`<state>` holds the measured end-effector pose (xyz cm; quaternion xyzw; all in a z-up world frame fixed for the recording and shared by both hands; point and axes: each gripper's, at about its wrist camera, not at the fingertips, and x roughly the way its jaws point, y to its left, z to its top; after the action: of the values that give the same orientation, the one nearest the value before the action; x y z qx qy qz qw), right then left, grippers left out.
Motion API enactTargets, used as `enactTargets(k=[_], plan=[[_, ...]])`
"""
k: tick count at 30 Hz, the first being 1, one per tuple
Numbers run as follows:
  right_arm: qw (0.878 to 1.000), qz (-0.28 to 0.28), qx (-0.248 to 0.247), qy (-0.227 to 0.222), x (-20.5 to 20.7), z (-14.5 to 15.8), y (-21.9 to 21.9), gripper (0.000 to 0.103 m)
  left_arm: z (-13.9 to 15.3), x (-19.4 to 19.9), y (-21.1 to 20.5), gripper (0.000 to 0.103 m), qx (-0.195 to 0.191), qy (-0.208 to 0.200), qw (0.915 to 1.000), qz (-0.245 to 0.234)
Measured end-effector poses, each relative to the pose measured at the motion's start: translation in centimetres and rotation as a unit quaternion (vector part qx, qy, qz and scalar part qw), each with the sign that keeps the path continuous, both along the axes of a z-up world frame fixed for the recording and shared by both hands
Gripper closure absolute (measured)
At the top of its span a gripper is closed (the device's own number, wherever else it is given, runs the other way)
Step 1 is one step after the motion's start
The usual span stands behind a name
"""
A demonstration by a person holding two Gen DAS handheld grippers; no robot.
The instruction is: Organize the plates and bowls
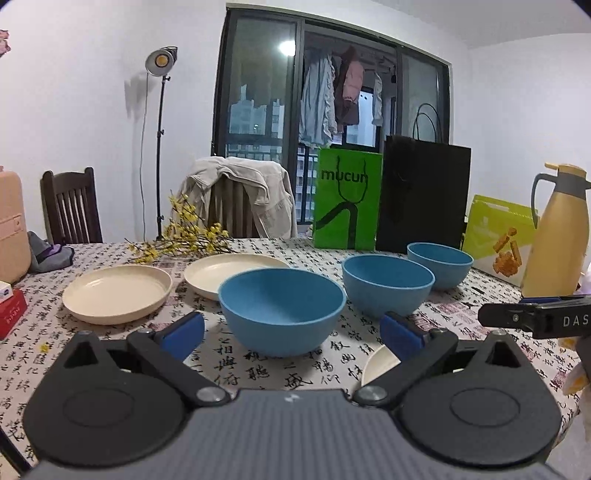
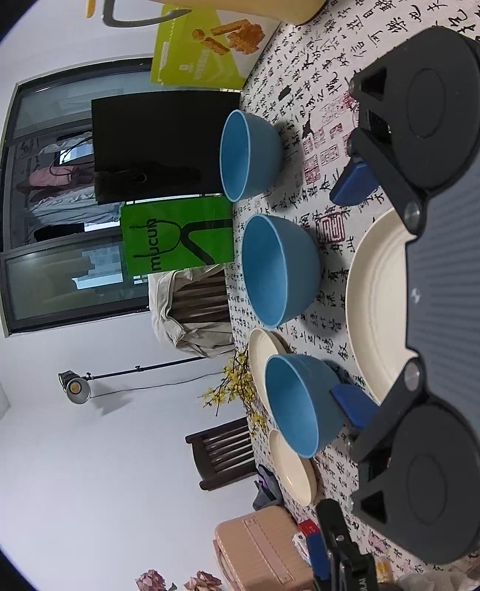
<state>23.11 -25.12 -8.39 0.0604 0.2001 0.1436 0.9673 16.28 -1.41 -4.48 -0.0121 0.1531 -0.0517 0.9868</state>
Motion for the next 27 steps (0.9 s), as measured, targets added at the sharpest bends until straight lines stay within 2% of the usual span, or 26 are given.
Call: enactTargets(k=[19,27], plan=[[1.000,-0.002,0.013,-0.006,-1.7,1.5,2.8,0.000,2.5,-2.3,2.8,0.000,0.000,-0.030,0.9996,0.001],[1.000,0.018,0.007,-0.010,-1.0,2.9,5.0,0.000,3.1,-1.6,4.3,0.000,-0.016,-0.023,0.9995,0.011]])
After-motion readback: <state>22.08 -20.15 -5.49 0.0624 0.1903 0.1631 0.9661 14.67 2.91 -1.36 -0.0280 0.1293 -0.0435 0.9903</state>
